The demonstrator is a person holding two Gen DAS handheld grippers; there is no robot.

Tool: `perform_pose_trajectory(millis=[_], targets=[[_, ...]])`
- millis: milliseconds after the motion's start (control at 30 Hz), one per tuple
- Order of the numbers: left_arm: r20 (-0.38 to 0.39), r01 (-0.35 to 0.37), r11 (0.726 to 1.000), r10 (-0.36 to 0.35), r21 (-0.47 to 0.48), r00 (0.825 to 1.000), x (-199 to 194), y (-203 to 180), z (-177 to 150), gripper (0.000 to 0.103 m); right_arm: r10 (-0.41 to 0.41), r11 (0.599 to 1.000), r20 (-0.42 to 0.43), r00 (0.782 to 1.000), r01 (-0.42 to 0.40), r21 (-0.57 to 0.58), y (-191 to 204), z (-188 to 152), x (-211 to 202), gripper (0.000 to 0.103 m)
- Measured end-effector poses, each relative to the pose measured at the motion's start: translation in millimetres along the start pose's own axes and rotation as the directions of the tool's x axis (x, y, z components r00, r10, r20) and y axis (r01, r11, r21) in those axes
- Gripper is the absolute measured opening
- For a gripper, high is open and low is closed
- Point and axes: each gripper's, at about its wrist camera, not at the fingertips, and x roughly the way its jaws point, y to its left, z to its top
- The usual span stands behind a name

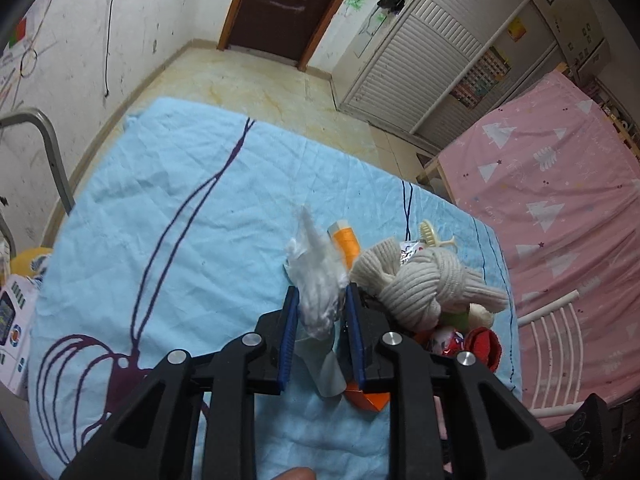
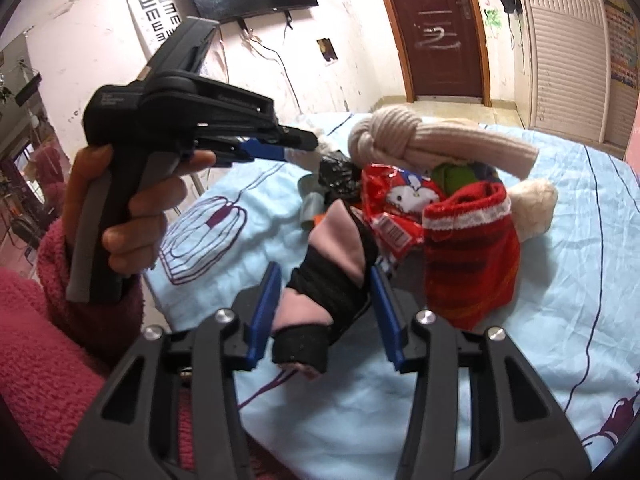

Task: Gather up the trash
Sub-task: 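Grasp the black-and-pink sock with the right tool while the left tool grasps white tissue, then carry the sock to the yellow bucket and open the right tool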

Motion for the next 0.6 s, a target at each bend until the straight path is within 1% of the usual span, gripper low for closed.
perform_pose_trajectory(millis=[67, 167, 200, 267, 333, 367, 400, 433, 600], targets=[[0.014, -0.021, 1.0, 0.021, 0.014, 1.0, -6.1, 3.1, -3.4, 0.015, 0.002, 1.0, 0.008, 1.0, -0.002, 0.003, -3.9, -2.0, -1.9, 0.044], [0.01, -0.05, 0.999, 0.05, 0.02, 0.999, -4.6, 0.7, -1.4, 0.014, 0.001, 1.0, 0.015, 1.0, -0.001, 0.007, -7.7, -3.7, -4.7, 0.044], [0.011, -0.062, 0.998, 0.061, 0.022, 0.998, -4.0, 1.4, -2.0, 0.009, 0.001, 1.0, 0.018, 1.0, -0.001, 0.008, -7.2, -4.7, -6.0, 0.04], [0.009, -0.077, 0.996, 0.077, 0.034, 0.997, 1.8, 2.9, 0.4, 0.005, 0.004, 1.0, 0.03, 1.0, -0.004, 0.007, -6.8, -5.0, -9.1, 0.036], [0.025, -0.102, 0.994, 0.101, 0.048, 0.995, 0.9, 2.7, 1.7, 0.002, 0.002, 1.0, 0.042, 0.999, -0.002, 0.008, -7.1, -3.9, -12.1, 0.034], [0.033, -0.107, 0.993, 0.106, 0.053, 0.994, 0.1, 2.4, 2.2, 0.001, -0.005, 1.0, 0.045, 0.999, 0.005, 0.006, -7.2, -3.9, -12.7, 0.026], [0.04, -0.109, 0.993, 0.107, 0.056, 0.994, -0.7, 0.8, 2.9, 0.001, -0.015, 1.0, 0.045, 0.999, 0.015, 0.003, -6.6, -3.8, -12.4, 0.015], [0.043, -0.108, 0.993, 0.106, 0.052, 0.993, -2.1, 1.0, 1.7, 0.001, -0.027, 1.0, 0.04, 0.999, 0.027, 0.001, -7.1, -4.3, -11.1, 0.012], [0.05, -0.122, 0.991, 0.12, 0.054, 0.992, -3.5, -0.6, 0.8, 0.001, -0.009, 1.0, 0.019, 1.0, 0.009, -0.003, -6.4, -6.5, -6.6, 0.011]])
